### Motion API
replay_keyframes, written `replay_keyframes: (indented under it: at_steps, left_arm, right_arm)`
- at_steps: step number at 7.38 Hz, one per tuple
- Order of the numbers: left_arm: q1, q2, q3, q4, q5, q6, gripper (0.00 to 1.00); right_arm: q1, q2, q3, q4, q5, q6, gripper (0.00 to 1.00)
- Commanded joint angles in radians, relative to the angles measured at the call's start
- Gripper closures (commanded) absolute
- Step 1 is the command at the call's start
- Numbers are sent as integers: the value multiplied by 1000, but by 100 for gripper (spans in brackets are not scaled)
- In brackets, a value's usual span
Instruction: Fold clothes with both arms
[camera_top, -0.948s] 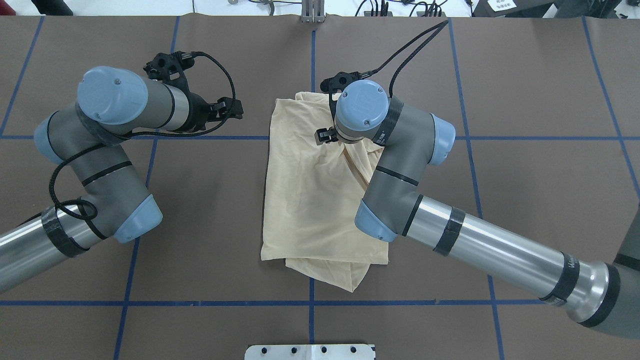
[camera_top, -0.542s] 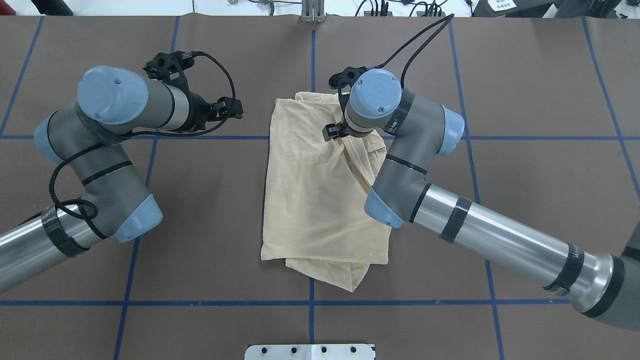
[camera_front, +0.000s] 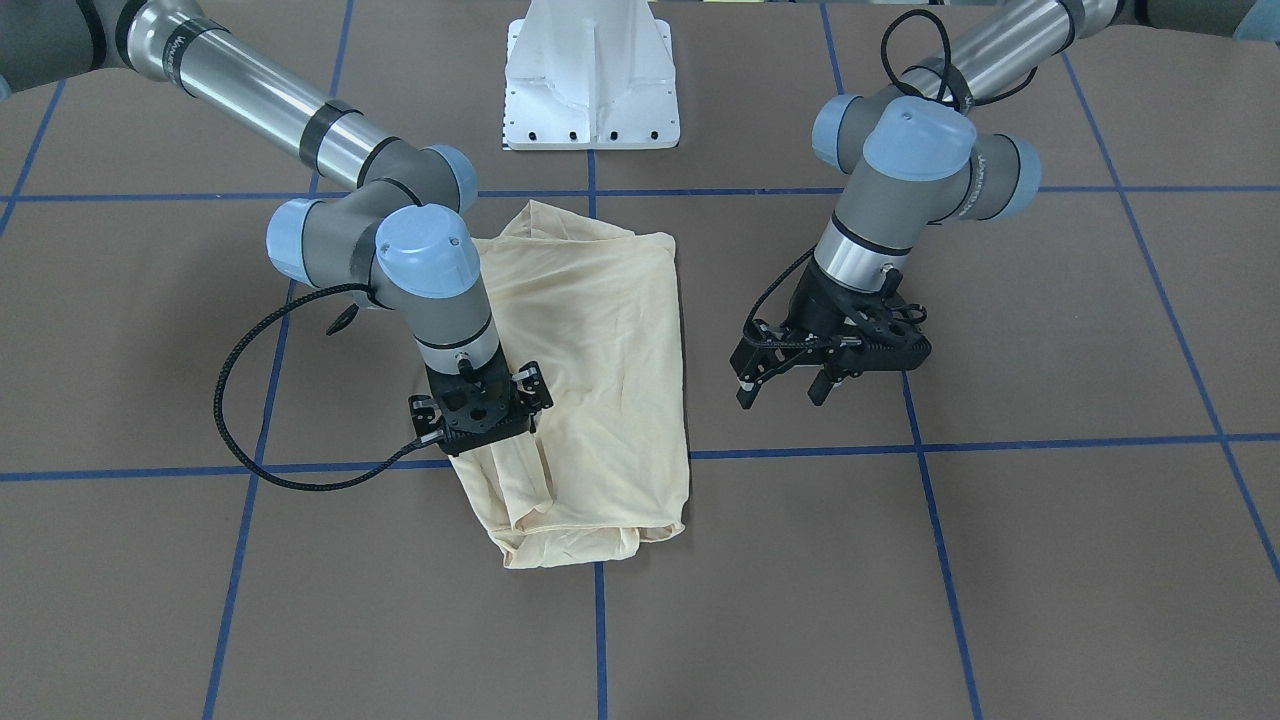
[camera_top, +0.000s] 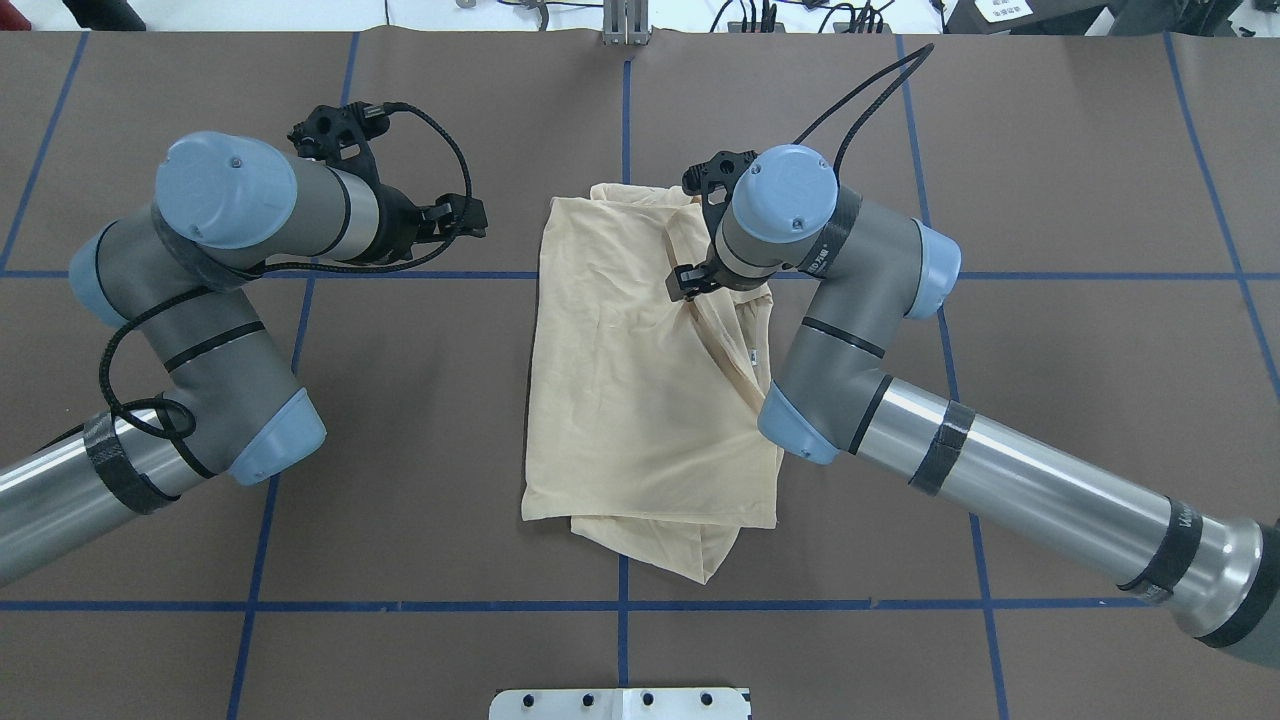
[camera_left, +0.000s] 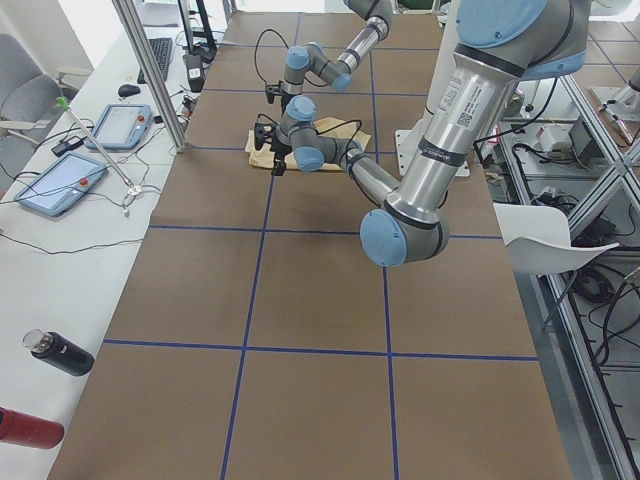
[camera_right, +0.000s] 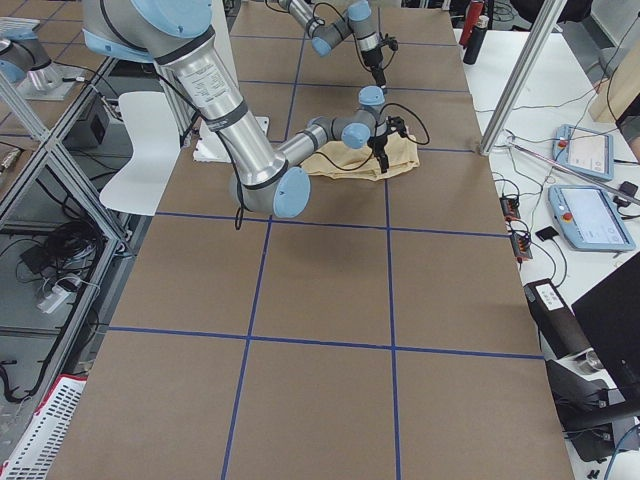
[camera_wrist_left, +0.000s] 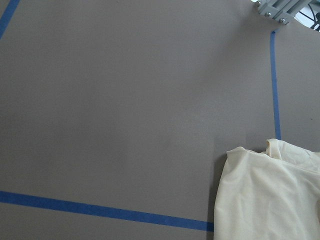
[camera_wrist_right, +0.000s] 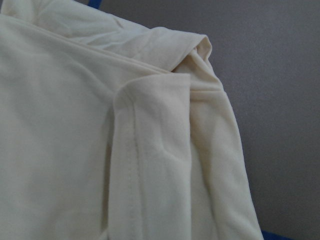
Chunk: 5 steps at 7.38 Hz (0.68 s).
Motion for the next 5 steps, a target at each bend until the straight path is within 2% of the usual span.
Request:
replay_keyframes:
  at_steps: [1,5]
  left_arm:
    - [-1,0,0,-1,0,0,0]
    - [0,-3,-2,1,2,-2,0]
  right_arm:
    - [-1,49,-61,3,-18,3,1]
    - [1,48,-75,3,-38,0,1]
